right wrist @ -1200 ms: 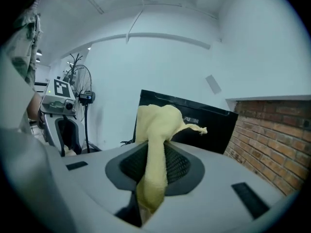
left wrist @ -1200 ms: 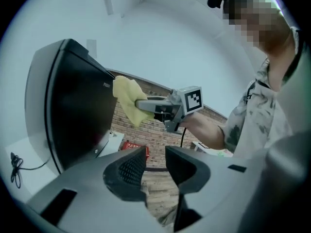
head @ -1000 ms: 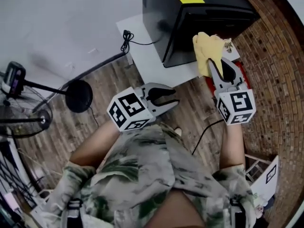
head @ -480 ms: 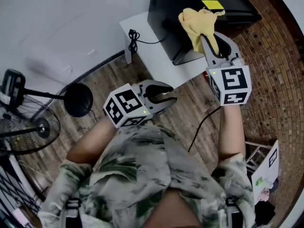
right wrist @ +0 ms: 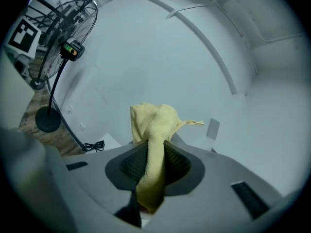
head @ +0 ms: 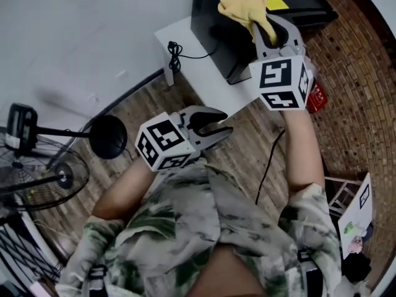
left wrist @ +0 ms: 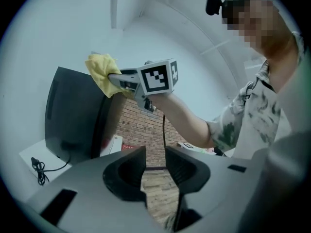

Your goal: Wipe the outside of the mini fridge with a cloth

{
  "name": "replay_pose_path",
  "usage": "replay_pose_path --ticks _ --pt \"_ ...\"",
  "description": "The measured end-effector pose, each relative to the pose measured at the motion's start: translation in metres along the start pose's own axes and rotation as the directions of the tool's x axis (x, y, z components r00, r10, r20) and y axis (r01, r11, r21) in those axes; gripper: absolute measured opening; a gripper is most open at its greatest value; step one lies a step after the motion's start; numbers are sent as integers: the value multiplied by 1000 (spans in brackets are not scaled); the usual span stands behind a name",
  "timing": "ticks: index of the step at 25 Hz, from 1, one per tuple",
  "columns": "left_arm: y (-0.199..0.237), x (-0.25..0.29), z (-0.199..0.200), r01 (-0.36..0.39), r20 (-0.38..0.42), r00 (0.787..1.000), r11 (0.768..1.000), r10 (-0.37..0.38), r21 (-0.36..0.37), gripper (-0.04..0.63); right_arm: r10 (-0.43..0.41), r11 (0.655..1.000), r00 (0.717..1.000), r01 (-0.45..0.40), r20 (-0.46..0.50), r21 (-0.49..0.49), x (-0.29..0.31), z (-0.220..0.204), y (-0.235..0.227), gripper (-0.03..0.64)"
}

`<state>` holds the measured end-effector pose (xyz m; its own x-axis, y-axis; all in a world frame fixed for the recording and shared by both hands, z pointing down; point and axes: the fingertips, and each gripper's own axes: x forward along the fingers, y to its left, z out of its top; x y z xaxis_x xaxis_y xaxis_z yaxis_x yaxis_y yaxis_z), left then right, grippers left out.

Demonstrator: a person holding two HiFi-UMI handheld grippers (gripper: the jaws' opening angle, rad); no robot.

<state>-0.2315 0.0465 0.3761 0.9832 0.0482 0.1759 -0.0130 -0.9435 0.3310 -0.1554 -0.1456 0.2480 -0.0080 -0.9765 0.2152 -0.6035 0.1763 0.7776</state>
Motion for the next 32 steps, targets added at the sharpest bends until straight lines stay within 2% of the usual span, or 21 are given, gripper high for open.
replay_pose_path --ticks 6,12,22,32 --pt "0 -20 7 55 -14 998 998 -54 41 135 -94 989 988 78 -122 -126 28 -1 -7 95" --pt "9 -46 3 52 7 999 998 -53 45 135 -115 978 966 69 -233 -196 57 -17 22 95" --pt "24 -69 -4 39 42 998 999 -39 6 135 -100 975 914 12 -393 -222 83 -68 68 95" --pt "28 -82 -11 15 58 998 1000 -15 -7 135 -12 982 865 -84 -502 -169 104 -119 124 95"
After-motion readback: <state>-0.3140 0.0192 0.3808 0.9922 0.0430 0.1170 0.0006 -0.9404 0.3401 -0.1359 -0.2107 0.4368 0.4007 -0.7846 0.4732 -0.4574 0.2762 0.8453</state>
